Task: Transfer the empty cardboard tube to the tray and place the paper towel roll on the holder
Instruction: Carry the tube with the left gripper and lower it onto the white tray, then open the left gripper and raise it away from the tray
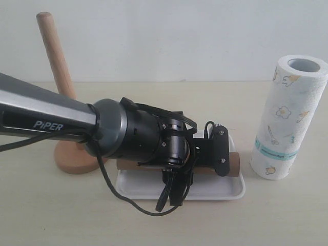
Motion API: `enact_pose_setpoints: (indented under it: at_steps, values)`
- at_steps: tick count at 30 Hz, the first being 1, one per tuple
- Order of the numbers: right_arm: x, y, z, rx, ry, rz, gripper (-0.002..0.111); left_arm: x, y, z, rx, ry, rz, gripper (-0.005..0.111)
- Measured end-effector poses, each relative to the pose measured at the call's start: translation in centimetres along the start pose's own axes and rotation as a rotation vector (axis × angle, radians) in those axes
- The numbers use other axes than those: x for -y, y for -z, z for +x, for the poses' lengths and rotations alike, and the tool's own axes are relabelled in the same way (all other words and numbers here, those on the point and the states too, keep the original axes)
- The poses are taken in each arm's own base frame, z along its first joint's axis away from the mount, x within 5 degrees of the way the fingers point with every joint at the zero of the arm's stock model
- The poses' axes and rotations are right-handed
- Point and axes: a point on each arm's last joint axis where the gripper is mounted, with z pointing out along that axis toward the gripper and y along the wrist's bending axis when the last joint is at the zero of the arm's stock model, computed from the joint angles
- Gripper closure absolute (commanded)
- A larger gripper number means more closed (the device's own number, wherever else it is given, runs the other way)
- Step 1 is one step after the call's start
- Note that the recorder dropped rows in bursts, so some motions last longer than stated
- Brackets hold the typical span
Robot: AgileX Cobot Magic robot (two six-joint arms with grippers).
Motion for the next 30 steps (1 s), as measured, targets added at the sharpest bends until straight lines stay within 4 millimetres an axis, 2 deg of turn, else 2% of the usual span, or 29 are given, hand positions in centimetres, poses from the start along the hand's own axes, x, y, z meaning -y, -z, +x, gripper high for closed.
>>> enact_pose_setpoints:
  at_steps: [3, 10, 13, 18, 24, 30]
  values:
    - [0.00, 0.00, 0.00, 0.000, 0.000, 0.000, 0.106, 0.00, 0.00, 0.00, 0.000, 0.000, 0.000, 0.098]
    - [0.00, 0.00, 0.00, 0.000, 0.000, 0.000, 0.106, 0.00, 0.00, -0.04, 0.005, 0.000, 0.000, 0.059]
    - [0.00, 0.00, 0.00, 0.000, 0.000, 0.000, 0.106, 0.00, 0.00, -0.04, 0.005, 0.000, 0.000, 0.054]
    - [0.00, 0.00, 0.00, 0.000, 0.000, 0.000, 0.106, 0.00, 0.00, -0.03, 0.003, 0.000, 0.000, 0.053]
    - [0.00, 0.00, 0.00, 0.000, 0.000, 0.000, 0.106, 0.00, 0.00, 0.04, -0.004, 0.000, 0.000, 0.034]
    - [0.00, 0.00, 0.00, 0.000, 0.000, 0.000, 0.106, 0.01, 0.00, 0.27, -0.030, 0.000, 0.001, 0.033]
